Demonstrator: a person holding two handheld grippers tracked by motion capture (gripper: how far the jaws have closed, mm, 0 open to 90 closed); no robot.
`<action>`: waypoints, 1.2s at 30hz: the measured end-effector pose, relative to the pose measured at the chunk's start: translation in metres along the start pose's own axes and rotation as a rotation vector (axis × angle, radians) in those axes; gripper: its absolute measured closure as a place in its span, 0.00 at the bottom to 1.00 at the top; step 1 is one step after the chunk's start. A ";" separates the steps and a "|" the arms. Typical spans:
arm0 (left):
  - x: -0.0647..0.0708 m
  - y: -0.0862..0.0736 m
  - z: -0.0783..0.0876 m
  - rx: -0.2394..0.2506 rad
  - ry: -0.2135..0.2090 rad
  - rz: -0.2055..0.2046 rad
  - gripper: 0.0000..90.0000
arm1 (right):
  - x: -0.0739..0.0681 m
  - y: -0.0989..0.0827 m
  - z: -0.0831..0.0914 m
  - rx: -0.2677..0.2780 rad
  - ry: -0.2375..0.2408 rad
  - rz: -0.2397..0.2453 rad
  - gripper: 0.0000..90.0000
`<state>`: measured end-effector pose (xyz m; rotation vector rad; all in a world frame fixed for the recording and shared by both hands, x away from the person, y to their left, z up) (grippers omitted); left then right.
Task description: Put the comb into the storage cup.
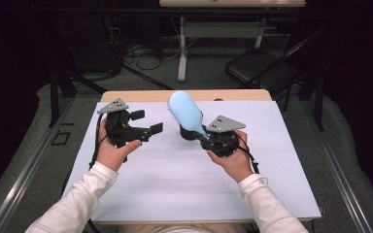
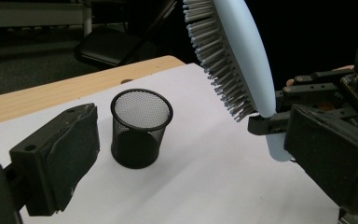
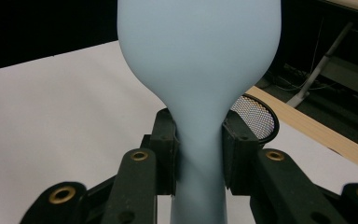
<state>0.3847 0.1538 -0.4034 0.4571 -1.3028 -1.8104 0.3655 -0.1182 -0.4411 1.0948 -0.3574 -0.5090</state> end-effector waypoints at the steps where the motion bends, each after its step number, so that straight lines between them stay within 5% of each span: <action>1: 0.000 0.001 0.000 0.002 -0.001 0.002 0.04 | 0.000 0.000 0.000 0.000 -0.001 -0.001 0.77; 36: -0.002 0.029 -0.010 -0.021 -0.042 0.085 0.05 | -0.005 0.000 -0.006 0.027 0.005 0.002 0.77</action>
Point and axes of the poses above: each handheld gripper's, and its own axes: z roughly backward along the jaws, y roughly out of its top, x roughly to its right, the point moved 2 cm from there along -z, roughly forward along the jaws, and after that the axes turned 14 degrees about y, right-handed, at the moved point
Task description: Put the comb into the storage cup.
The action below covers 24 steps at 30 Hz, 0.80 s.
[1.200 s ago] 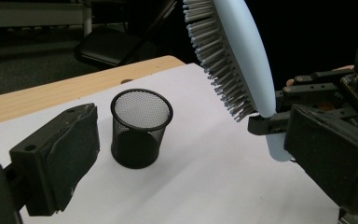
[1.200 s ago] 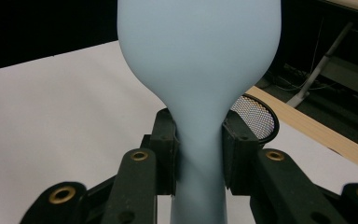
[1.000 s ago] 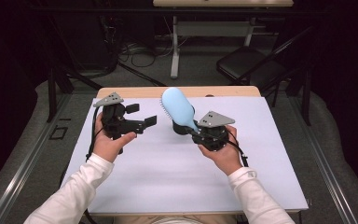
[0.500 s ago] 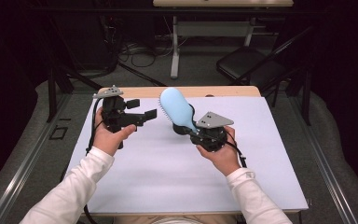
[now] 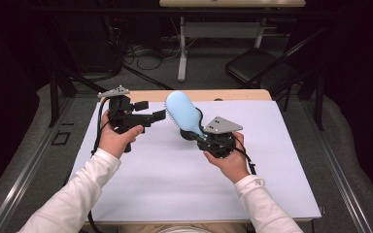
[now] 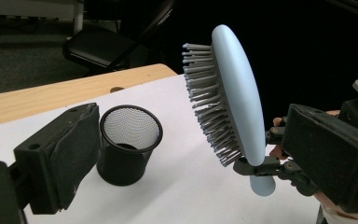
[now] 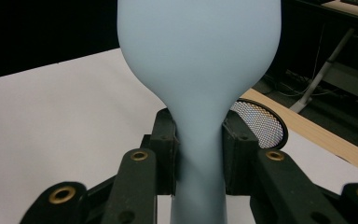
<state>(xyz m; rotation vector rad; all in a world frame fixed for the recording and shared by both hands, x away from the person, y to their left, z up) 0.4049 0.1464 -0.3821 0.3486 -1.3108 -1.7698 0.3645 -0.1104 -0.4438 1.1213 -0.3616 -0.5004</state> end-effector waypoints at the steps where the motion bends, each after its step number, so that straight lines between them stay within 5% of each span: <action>1: 0.000 0.001 0.000 -0.001 -0.001 -0.002 0.05 | 0.000 0.000 0.000 0.000 0.000 -0.002 0.77; 24: 0.006 0.008 -0.015 -0.002 -0.028 0.026 0.12 | -0.002 -0.001 -0.002 0.014 0.008 -0.003 0.77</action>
Point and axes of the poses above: each handheld gripper's, and its own axes: z roughly backward along the jaws, y roughly out of its top, x roughly to its right, the point moved 2 cm from there along -z, roughly forward along the jaws, and after that the axes turned 14 degrees about y, right-handed, at the moved point
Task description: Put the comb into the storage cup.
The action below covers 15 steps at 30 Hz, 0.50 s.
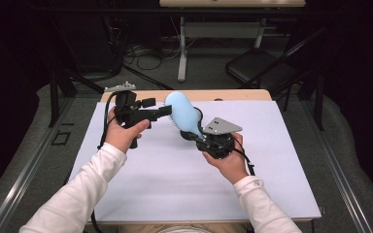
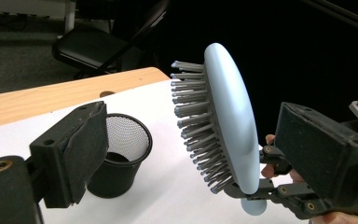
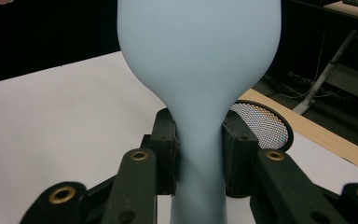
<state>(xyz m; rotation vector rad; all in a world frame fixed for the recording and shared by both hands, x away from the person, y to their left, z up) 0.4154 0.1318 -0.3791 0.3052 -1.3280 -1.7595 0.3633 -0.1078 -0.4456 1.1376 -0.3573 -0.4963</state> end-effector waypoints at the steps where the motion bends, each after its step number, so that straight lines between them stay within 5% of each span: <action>1: 0.000 0.000 -0.001 -0.003 0.000 0.000 0.12 | 0.000 0.000 0.000 0.000 -0.001 -0.001 0.77; 15: 0.012 -0.001 -0.017 -0.032 -0.035 0.001 0.17 | -0.002 0.000 -0.001 0.001 0.005 0.003 0.77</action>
Point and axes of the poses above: each handheld gripper's, and its own axes: z roughly backward along the jaws, y roughly out of its top, x roughly to its right, the point moved 2 cm from there along -z, roughly forward along the jaws, and after that the axes turned 14 degrees about y, right-handed, at the moved point
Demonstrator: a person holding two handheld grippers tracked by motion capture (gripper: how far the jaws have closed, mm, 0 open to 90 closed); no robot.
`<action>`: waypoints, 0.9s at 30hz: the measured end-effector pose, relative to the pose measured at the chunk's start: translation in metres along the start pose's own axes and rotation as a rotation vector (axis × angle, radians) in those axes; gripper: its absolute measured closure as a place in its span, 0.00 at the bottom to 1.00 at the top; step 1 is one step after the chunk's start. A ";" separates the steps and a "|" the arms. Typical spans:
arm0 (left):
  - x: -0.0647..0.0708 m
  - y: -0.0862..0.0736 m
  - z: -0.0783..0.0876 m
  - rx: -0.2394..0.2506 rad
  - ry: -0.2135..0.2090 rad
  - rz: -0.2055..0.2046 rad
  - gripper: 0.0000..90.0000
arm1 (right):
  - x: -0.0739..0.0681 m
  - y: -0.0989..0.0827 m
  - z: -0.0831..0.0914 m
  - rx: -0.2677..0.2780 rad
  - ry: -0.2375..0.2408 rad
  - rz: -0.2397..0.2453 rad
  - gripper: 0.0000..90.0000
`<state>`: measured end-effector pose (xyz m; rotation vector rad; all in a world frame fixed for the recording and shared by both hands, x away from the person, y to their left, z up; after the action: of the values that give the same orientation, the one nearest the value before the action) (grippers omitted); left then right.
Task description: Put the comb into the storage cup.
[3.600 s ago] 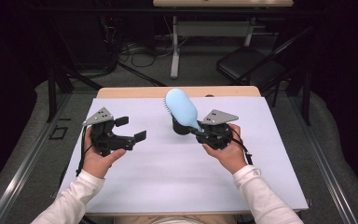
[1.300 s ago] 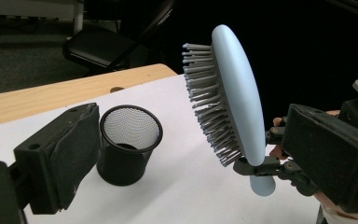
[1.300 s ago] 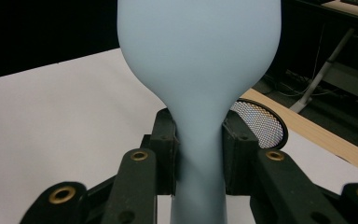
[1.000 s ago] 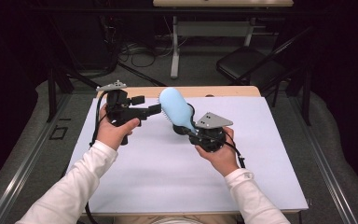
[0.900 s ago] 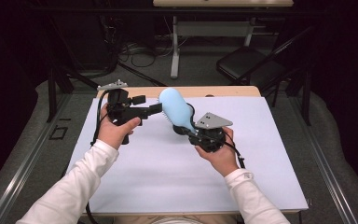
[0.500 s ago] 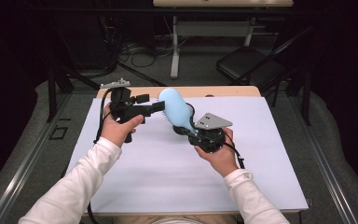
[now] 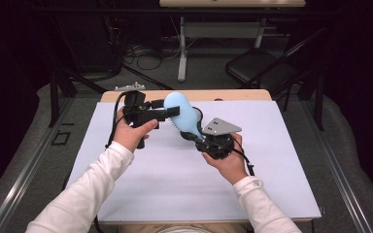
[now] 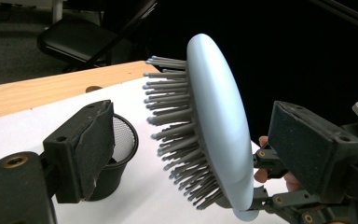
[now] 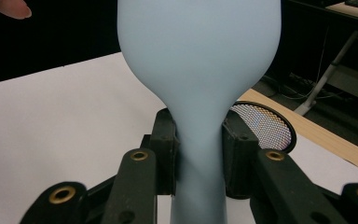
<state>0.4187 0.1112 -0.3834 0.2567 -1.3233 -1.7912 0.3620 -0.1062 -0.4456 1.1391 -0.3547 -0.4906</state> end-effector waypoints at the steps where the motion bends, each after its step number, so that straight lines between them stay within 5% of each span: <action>1: 0.001 0.000 -0.001 -0.001 -0.002 0.004 0.17 | 0.000 0.000 0.000 0.000 0.001 0.000 0.77; 27: 0.005 -0.003 -0.017 -0.040 -0.027 0.026 0.23 | -0.002 0.000 0.000 0.007 0.004 0.008 0.77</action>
<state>0.4250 0.0962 -0.3915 0.1937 -1.3023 -1.8029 0.3604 -0.1046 -0.4457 1.1450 -0.3575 -0.4797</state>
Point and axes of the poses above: each handheld gripper's, and its own axes: z roughly backward along the jaws, y roughly out of its top, x roughly to its right, the point moved 2 cm from there along -z, roughly forward along the jaws, and after that the axes turned 14 degrees about y, right-handed, at the moved point
